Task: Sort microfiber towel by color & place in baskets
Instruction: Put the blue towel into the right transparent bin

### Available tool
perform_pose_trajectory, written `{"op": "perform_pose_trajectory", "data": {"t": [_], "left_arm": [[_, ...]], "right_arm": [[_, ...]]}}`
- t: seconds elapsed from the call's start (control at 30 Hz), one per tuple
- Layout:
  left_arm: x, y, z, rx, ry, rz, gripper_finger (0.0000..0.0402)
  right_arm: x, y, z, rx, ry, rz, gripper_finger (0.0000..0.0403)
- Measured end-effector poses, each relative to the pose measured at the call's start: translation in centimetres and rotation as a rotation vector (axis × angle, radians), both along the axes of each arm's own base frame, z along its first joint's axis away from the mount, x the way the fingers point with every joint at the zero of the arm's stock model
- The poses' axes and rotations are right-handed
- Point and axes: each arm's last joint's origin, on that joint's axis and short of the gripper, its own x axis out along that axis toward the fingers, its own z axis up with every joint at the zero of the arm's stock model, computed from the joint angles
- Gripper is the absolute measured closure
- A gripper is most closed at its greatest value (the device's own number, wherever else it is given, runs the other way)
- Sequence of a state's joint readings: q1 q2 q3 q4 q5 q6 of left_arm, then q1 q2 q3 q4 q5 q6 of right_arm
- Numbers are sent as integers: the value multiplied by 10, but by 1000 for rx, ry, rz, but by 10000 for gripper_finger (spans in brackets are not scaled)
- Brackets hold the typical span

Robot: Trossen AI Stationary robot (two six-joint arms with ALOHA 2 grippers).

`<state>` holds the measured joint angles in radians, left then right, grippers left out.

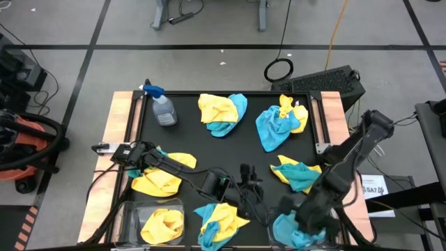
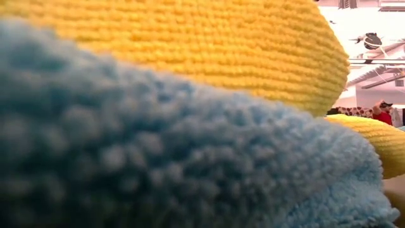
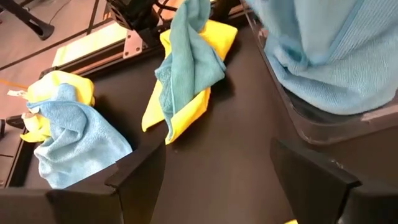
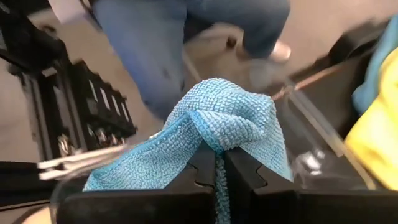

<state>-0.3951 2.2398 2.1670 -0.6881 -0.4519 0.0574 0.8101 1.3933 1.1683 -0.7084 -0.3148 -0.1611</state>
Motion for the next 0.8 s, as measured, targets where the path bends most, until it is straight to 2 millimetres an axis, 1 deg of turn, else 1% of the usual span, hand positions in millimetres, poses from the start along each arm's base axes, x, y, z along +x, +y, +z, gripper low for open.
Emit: {"op": "perform_pose_trajectory", "data": {"t": [0.27,0.47,0.7,0.8], "left_arm": [[-6,-1,-5,6,67,13,107],[-12,-9,-7,-7,95,18,107],[-18,-19,-8,-27,99,19,107],[-20,-24,-8,-36,103,22,107]], "right_arm": [[20,20,-60,-214,156,-12,399],[28,30,-98,-316,247,-29,399],[29,39,-123,-403,264,-30,399],[27,42,-127,-407,282,-35,399]]}}
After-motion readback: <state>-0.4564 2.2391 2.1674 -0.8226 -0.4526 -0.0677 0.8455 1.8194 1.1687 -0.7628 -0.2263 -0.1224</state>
